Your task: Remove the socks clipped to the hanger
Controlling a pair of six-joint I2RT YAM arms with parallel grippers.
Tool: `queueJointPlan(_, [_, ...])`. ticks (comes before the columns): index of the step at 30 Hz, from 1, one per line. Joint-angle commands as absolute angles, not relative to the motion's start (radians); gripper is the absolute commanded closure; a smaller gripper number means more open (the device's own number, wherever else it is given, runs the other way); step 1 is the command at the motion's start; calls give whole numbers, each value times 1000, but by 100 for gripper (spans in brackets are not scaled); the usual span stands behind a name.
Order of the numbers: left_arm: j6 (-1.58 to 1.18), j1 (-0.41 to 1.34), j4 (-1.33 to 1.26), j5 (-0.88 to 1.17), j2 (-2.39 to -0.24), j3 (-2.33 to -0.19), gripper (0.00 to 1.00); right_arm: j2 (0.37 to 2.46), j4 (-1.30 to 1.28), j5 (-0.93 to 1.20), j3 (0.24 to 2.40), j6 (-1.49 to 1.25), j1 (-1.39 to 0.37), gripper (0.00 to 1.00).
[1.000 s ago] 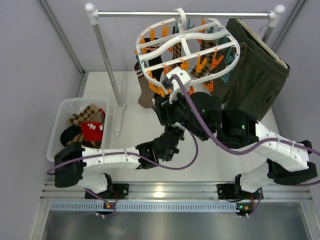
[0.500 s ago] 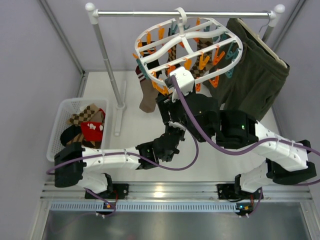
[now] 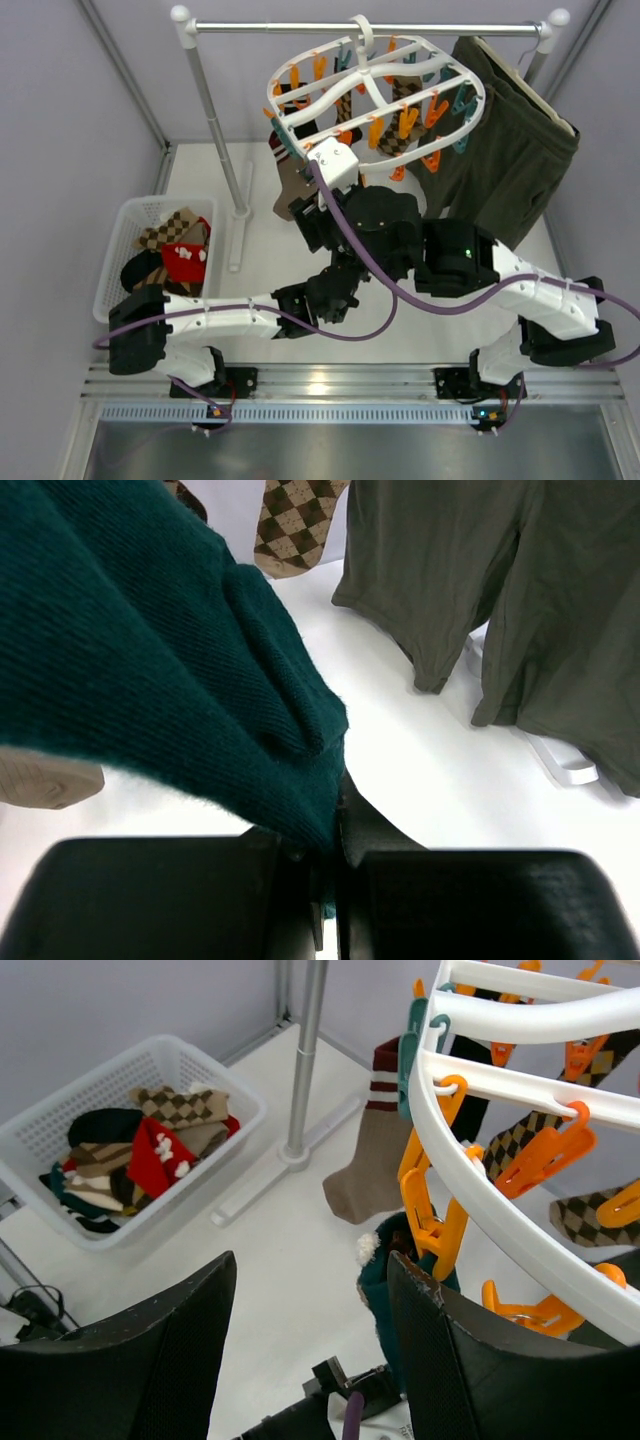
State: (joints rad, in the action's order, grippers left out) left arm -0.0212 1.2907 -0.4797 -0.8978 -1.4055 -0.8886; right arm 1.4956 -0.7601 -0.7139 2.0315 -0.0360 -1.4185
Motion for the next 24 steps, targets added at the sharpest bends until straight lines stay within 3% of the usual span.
queueJointPlan(1, [-15,1296,-534,-885,-1397,-913,100,1540,-724,-832,2101,21,-1431,40])
queueJointPlan(17, [-12,1296,-534,-882,-1374,-902,100,1660,-732,-1072,2166,67,-1345,39])
queueJointPlan(24, [-9,1296,-535,-896,-1388,-903,100,1646,-753,-1045,2172,46,-1359,39])
